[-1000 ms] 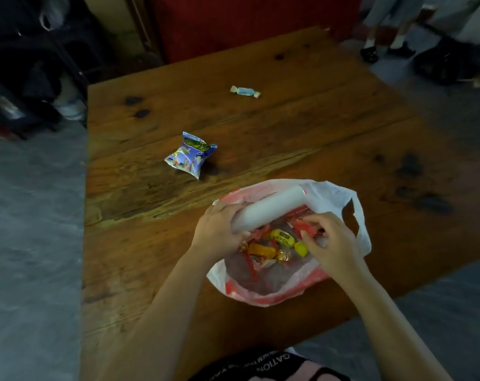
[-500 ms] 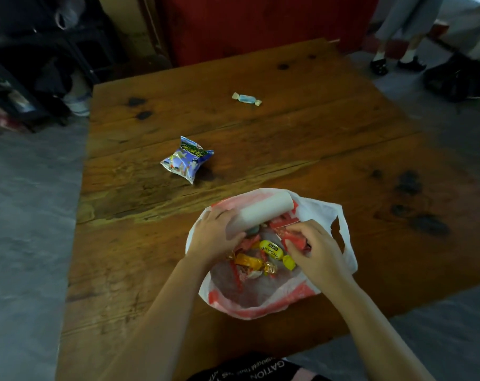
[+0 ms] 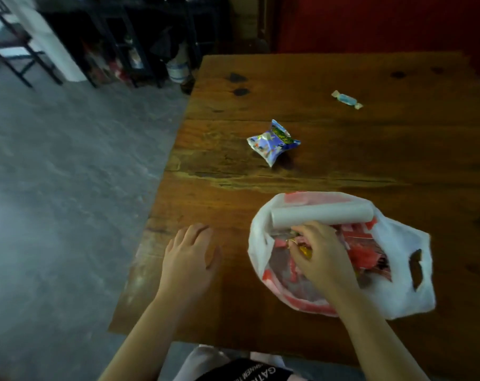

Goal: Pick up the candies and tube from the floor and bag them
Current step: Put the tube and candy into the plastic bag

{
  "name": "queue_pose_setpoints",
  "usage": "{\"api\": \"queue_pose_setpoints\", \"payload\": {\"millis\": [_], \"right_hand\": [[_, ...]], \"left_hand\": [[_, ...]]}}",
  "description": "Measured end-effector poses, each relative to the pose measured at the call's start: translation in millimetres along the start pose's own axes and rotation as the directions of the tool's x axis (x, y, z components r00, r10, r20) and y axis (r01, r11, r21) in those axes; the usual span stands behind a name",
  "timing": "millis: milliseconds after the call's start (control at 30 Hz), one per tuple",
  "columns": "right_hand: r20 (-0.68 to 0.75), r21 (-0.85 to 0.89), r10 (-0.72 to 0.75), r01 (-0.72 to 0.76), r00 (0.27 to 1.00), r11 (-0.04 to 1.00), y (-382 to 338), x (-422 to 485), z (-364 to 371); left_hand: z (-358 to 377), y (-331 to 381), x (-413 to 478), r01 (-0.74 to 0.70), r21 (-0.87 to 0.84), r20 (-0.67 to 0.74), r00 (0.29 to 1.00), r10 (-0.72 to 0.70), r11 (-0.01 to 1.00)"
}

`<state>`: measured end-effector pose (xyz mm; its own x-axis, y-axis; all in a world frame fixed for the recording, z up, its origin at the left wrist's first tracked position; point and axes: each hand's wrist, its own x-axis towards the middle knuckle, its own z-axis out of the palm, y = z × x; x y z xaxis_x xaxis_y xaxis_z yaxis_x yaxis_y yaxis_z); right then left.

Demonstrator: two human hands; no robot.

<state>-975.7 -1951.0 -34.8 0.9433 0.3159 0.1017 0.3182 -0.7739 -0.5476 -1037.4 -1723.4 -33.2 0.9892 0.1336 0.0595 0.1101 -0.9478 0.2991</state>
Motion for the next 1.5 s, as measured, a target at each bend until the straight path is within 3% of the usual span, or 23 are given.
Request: {"api": "queue_pose_setpoints", "payload": {"millis": [133, 267, 633, 833, 1033, 1233, 1500], "right_hand": [[0.084, -0.037, -0.062, 0.065, 0.995, 0.997, -42.9, -5.6, 27.5], [0.179, -0.028, -0.141, 0.149, 0.974, 0.989, -97.1, -8.7, 61.7], [0.230, -0.073, -0.226, 0.248, 0.947, 0.966, -293.1, -28.8, 201.8], [0.242, -0.064, -0.209, 0.231, 0.948, 0.971, -363.0, -8.3, 244.6], [0.246, -0.134, -0.155, 0.192, 0.957, 0.972, -378.8, 40.5, 271.1], [0.179, -0.091, -0.056, 0.074, 0.982, 0.993, -377.2, 128.2, 294.4], [0.072, -0.050, 0.076, -0.073, 0.994, 0.996, -364.7, 260.7, 277.6]], "left_hand": [[-7.3, -55.2, -42.5, 0.170, -0.035, -0.029, 0.985, -0.171, 0.985], [-22.0, -110.5, -75.0, 0.245, -0.060, -0.105, 0.963, -0.250, 0.968], [-85.6, -326.0, -155.3, 0.367, -0.109, -0.176, 0.907, -0.381, 0.924], [-105.9, -388.7, -151.8, 0.364, -0.140, -0.192, 0.902, -0.386, 0.921], [-102.8, -438.5, -106.6, 0.365, -0.173, -0.183, 0.901, -0.394, 0.915], [-111.1, -475.0, -2.8, 0.267, -0.124, -0.147, 0.948, -0.284, 0.956], [-138.4, -483.3, 170.9, 0.034, -0.092, -0.130, 0.990, -0.046, 0.995]]}}
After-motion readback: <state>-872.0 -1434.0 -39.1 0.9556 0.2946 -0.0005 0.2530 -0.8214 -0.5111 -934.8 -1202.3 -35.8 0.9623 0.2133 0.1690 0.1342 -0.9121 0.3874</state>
